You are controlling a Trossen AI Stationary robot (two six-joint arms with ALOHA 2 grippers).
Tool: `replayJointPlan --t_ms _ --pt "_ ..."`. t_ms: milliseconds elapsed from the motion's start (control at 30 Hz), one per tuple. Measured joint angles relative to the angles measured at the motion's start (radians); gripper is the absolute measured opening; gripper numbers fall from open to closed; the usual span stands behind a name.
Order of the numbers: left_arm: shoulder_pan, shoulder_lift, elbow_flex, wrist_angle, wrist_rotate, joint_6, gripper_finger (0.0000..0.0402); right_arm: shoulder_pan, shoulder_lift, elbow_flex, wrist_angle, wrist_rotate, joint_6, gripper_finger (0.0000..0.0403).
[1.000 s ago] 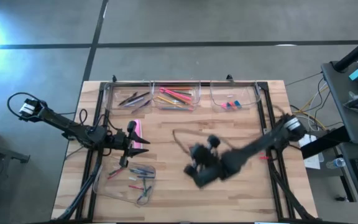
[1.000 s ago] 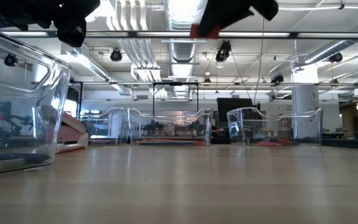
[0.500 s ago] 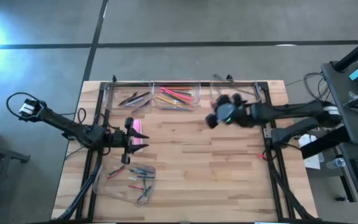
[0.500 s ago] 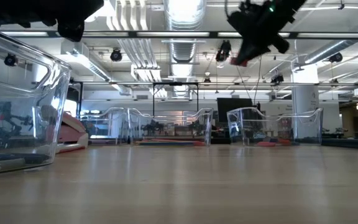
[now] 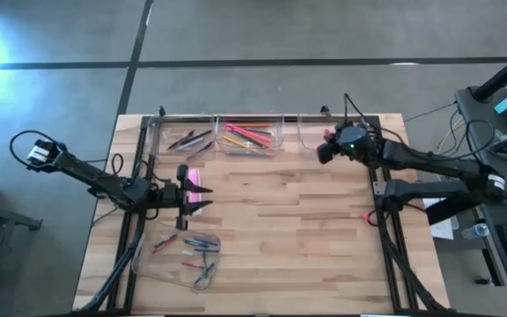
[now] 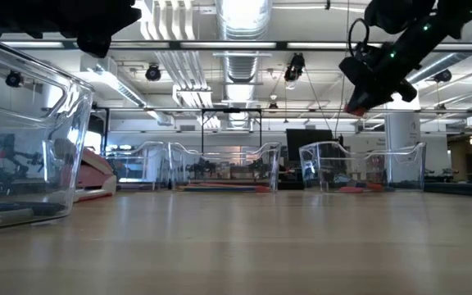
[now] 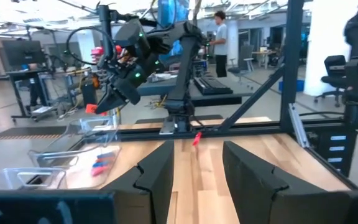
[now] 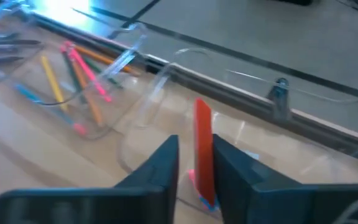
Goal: Sort crayons/erasers/pens/pencils in bins
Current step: Put the orange eraser into the top right transparent bin, then return to Home Position
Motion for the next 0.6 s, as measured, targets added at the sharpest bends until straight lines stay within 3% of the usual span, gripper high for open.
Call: replayJointPlan --t_ms 333,600 --pt "0.000 0.000 0.000 0.000 -0.047 -0.032 0.0123 -0.066 0.023 0.015 -0.002 0.000 -0.056 0.0194" --pt "0.000 -0.003 0.000 0.029 -0.050 -0.052 0.0123 -0.089 0.036 0.060 -0.050 0.015 -0.074 0.0235"
